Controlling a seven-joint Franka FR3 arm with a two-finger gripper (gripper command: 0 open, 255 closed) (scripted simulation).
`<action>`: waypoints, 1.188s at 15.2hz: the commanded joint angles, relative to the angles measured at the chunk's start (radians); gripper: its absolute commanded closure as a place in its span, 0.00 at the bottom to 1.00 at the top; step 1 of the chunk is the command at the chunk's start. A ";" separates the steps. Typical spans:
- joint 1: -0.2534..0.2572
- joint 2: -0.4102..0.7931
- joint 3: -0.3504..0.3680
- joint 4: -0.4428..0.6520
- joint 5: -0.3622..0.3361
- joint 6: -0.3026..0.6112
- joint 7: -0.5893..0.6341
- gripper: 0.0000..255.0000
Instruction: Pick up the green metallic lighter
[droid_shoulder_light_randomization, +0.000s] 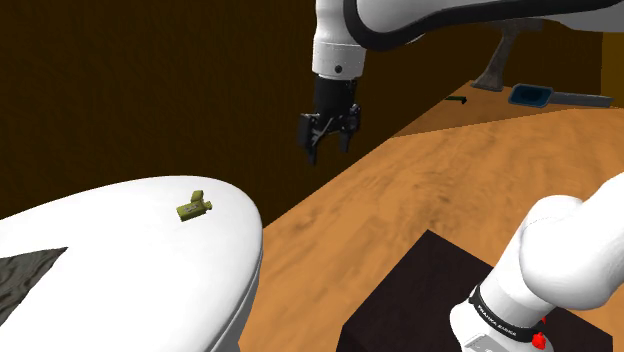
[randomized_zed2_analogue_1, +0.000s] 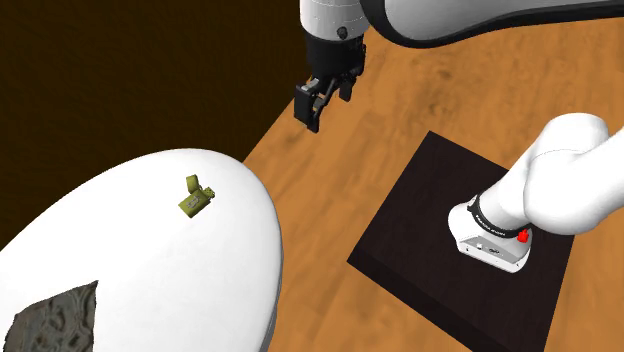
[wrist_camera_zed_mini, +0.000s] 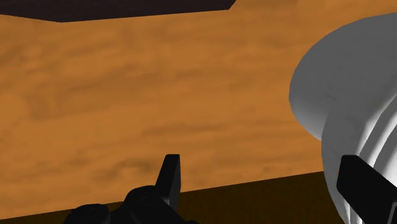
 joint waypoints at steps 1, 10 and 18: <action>0.005 0.068 0.032 0.049 -0.009 0.021 0.044 0.00; 0.061 0.397 0.158 0.351 -0.122 0.033 0.271 0.00; 0.208 0.754 0.193 0.763 -0.290 -0.060 0.449 0.00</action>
